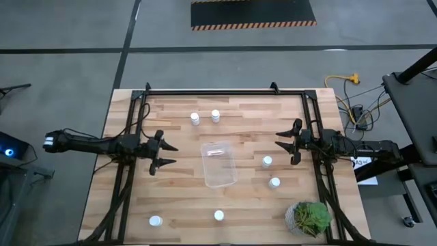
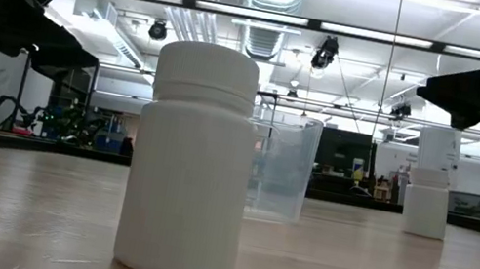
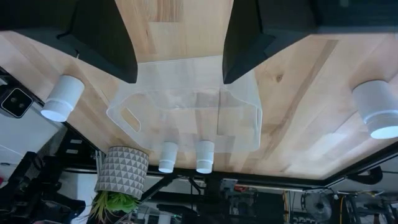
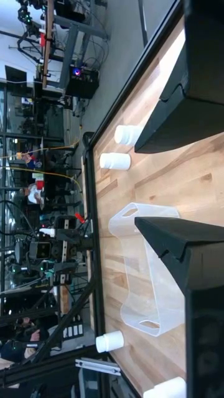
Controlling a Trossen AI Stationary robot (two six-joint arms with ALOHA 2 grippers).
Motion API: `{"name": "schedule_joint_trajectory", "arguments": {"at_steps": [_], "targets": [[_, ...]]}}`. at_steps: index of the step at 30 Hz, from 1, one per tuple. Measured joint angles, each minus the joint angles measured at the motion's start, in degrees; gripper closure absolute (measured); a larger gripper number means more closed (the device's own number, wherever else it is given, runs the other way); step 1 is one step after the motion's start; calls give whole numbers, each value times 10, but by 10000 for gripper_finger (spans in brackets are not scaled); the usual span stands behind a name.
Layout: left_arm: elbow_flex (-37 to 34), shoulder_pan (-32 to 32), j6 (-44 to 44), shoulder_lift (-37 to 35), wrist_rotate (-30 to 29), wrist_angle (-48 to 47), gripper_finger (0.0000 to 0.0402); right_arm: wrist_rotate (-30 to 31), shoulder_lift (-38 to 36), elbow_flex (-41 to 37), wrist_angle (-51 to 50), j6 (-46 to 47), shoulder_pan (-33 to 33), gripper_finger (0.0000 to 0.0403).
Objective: Pick and place pill bottles into a basket
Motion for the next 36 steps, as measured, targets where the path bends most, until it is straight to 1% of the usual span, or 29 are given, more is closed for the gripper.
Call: {"name": "schedule_joint_trajectory", "arguments": {"at_steps": [22,24,25,27,33,35,36], "targets": [[0,0,0,0,0,0,182,0,0,0,0,1,0,236],[0,0,0,0,0,0,182,0,0,0,1,14,0,236],[0,0,0,0,0,0,182,0,0,0,3,35,0,236],[0,0,0,0,0,0,182,-1,0,0,20,109,0,236],[0,0,0,0,0,0,182,-5,0,0,123,462,0,236],[0,0,0,0,0,0,182,6,0,0,148,550,0,236],[0,0,0,0,0,0,182,21,0,0,153,570,0,236]]}}
